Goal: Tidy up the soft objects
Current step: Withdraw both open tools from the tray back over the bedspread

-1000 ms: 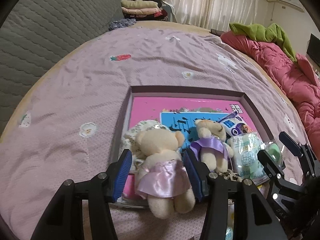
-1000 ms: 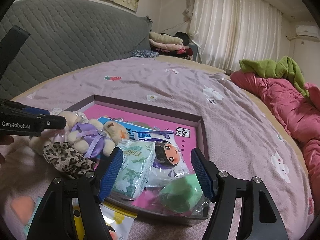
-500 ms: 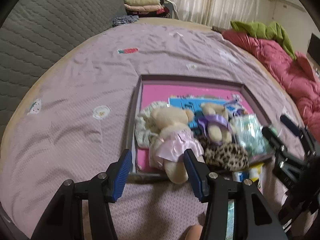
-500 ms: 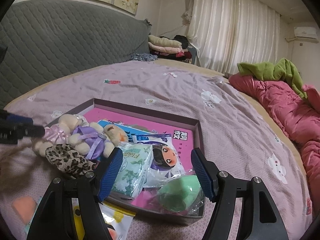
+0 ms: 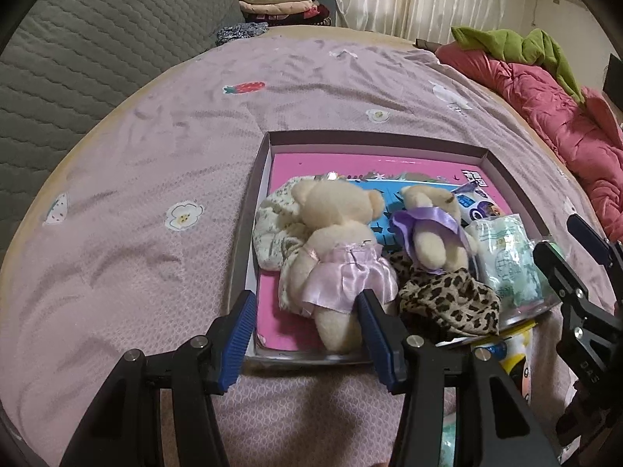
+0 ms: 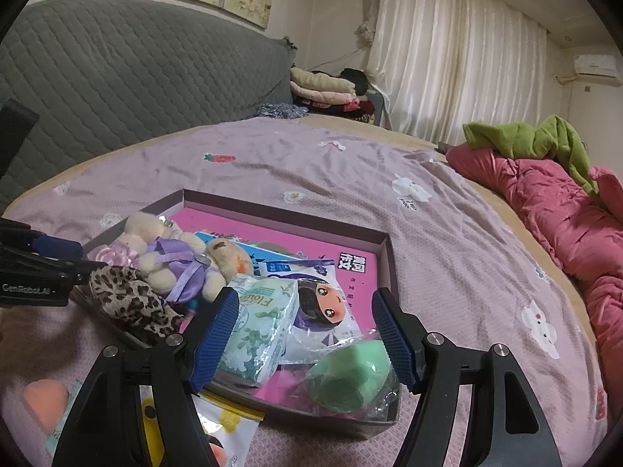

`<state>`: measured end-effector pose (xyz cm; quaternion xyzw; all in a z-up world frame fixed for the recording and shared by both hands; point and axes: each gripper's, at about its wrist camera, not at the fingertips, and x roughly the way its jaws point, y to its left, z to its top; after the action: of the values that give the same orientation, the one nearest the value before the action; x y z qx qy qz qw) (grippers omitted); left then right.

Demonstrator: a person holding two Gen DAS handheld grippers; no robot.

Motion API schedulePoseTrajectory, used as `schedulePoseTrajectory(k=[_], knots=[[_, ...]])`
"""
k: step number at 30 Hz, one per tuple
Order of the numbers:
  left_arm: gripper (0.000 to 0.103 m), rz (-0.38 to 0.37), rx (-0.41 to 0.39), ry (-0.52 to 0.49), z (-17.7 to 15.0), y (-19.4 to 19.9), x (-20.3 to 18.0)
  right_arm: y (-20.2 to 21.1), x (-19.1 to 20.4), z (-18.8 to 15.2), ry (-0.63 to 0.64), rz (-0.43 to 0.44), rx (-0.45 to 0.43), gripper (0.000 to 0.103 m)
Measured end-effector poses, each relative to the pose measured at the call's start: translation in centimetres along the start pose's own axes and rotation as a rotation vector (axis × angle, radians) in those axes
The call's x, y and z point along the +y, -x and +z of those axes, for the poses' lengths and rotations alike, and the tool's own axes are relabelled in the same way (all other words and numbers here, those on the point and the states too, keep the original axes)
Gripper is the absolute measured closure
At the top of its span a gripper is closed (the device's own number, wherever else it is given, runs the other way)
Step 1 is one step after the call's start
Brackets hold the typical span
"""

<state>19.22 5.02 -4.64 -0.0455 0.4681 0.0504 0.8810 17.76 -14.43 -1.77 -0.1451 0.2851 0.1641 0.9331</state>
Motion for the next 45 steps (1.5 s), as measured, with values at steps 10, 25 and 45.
schedulePoseTrajectory(k=[10,25,45], knots=[[0.049,-0.028,-0.006,0.015,-0.1,0.6,0.1,0.1,0.2,-0.2,0.009,0.012,-0.014,0.03],[0.049,-0.062,-0.056,0.032,-0.1,4.3,0.0,3.1,0.4,-0.5,0.029,0.01,-0.075,0.029],[0.049,-0.099,-0.071,0.018,-2.4,7.5,-0.4,7.2,0.5,-1.8,-0.024,-0.008,-0.056,0.028]])
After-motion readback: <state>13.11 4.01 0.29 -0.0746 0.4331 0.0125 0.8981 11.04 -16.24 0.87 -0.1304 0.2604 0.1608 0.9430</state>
